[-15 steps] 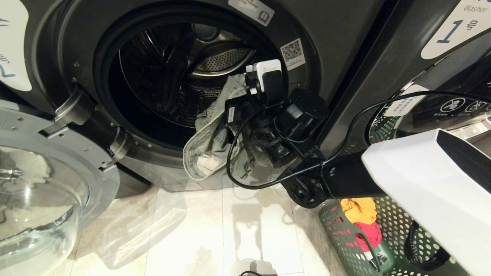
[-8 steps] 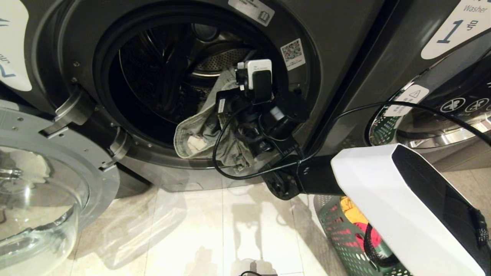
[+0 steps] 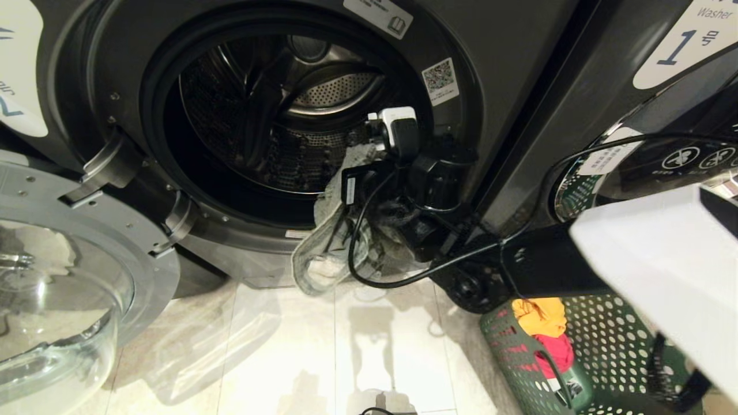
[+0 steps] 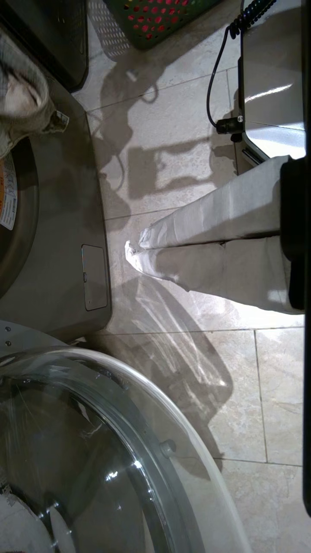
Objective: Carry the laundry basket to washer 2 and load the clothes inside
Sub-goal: Place the clothes into the washing machine
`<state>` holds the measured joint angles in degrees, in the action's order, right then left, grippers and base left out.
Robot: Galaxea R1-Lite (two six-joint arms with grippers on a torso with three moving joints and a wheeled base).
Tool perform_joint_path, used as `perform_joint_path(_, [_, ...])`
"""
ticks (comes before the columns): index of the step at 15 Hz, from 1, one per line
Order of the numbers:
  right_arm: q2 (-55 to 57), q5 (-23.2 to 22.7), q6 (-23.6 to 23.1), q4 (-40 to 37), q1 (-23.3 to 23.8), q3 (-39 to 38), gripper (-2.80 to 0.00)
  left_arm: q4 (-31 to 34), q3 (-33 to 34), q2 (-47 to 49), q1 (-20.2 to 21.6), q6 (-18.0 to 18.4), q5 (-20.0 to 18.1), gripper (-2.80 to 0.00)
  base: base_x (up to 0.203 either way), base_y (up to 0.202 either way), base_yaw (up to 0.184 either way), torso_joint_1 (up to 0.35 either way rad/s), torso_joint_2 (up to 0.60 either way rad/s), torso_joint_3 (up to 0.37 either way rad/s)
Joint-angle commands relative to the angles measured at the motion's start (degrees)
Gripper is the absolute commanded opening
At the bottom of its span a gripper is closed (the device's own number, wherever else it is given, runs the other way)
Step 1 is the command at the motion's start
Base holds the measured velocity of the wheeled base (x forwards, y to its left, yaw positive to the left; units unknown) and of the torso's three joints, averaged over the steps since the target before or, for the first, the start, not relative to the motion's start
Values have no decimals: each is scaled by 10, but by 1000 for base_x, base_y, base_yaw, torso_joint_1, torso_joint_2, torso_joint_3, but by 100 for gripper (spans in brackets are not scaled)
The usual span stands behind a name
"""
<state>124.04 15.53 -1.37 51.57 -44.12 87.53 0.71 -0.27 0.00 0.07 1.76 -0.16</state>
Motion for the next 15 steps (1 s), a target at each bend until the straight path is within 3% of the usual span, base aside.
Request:
perform_joint_path(1, [-158,-5,59,-138,0,-85,-280,0,0,1,0,0,0,-280,0,0,0,0,0,0])
perform_joint_path(4, [-292,-13,143,-315,1,-195,-280,0,0,1,0,0,0,-280,0,0,0,0,0,0])
perform_joint_path(6, [-362,-21,187,-377,0,-283,-280,0,0,1,0,0,0,-280,0,0,0,0,0,0])
perform_joint_path(9, [-428,-30,234,-403,0,-366,-280,0,0,1,0,0,0,-280,0,0,0,0,0,0])
perform_joint_path(15, [-459,-20,234,-404,1,-416,-280,0,0,1,0,0,0,-280,0,0,0,0,0,0])
